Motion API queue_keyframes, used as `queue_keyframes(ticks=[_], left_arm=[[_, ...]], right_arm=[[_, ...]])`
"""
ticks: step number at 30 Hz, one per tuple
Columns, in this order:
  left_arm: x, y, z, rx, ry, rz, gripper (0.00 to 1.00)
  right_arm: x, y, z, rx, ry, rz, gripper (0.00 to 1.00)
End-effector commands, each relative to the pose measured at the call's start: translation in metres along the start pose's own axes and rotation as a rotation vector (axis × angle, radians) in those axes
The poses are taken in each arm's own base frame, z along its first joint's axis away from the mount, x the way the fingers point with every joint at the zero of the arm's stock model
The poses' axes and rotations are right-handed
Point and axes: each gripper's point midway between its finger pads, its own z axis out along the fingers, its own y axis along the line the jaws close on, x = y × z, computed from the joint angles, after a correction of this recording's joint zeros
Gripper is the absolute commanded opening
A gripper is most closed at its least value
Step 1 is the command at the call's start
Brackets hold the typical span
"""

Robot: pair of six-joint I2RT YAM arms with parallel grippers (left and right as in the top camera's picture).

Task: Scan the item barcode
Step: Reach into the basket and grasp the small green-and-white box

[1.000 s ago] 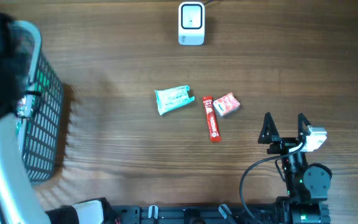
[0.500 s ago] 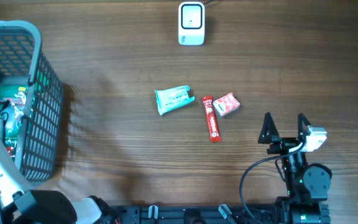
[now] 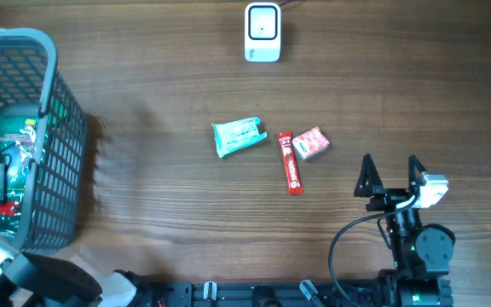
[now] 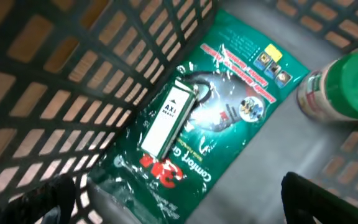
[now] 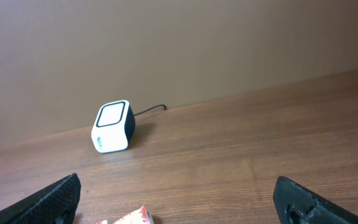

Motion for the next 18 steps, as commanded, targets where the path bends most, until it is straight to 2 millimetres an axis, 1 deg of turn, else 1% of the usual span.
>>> queue_keyframes(ticks=[1, 4, 5, 8, 13, 14, 15, 18], left_arm=[[0.022, -0.006, 0.034, 0.097, 0.056, 0.179, 1.0], [0.029, -0.005, 0.062, 0.109, 0.089, 0.194, 1.0], [0.03, -0.005, 0.078, 0.116, 0.103, 0.193, 1.0], [0.033, -0.004, 0.108, 0.127, 0.128, 0.192, 1.0], [0.028, 0.001, 0.138, 0.116, 0.108, 0.196, 1.0], [0.029, 0.0, 0.143, 0.119, 0.112, 0.195, 1.0], [0.035, -0.001, 0.153, 0.128, 0.132, 0.194, 1.0], [0.043, -0.004, 0.166, 0.144, 0.161, 0.19, 1.0]], right_arm=[[-0.002, 0.0, 0.0, 0.002, -0.01, -0.01, 1.0], [-0.002, 0.0, 0.0, 0.002, -0.01, -0.009, 1.0], [-0.002, 0.0, 0.0, 0.002, -0.01, -0.01, 1.0], [-0.002, 0.0, 0.0, 0.002, -0.01, -0.01, 1.0], [-0.002, 0.0, 0.0, 0.002, -0.01, -0.01, 1.0], [-0.002, 0.0, 0.0, 0.002, -0.01, -0.01, 1.0], [-0.002, 0.0, 0.0, 0.002, -0.01, -0.009, 1.0], [-0.002, 0.0, 0.0, 0.002, -0.01, -0.01, 1.0]])
